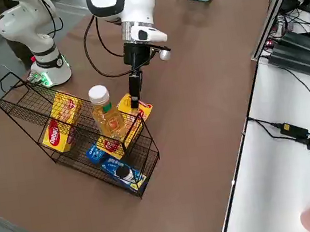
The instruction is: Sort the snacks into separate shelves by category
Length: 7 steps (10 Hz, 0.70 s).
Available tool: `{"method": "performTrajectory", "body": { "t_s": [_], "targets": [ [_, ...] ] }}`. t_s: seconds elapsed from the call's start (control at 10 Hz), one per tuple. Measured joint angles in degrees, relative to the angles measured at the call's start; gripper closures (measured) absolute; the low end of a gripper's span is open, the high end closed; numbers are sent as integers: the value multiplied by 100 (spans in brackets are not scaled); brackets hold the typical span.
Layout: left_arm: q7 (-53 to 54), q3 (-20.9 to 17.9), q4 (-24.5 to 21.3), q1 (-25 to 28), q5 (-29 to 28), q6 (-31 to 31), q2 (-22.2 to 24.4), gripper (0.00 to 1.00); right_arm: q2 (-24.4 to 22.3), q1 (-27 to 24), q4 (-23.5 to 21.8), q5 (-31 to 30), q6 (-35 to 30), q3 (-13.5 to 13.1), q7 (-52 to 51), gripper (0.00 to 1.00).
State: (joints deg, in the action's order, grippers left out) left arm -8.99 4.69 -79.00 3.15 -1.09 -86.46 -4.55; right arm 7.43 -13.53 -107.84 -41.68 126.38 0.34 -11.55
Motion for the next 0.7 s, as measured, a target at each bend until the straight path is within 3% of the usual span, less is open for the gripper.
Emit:
{"method": "performTrajectory", "body": {
  "t_s": [0.1,0.5,0.7],
  "targets": [
    [0,0,0,0,0,0,0,0,0,0,0,0,0,0,0,27],
    [0,0,0,-2,0,0,0,0,-2,-58,1,37,0,-1,1,10],
    [0,-1,0,8,0,0,0,0,-1,-61,1,340,0,10,12,7]
  ]
}}
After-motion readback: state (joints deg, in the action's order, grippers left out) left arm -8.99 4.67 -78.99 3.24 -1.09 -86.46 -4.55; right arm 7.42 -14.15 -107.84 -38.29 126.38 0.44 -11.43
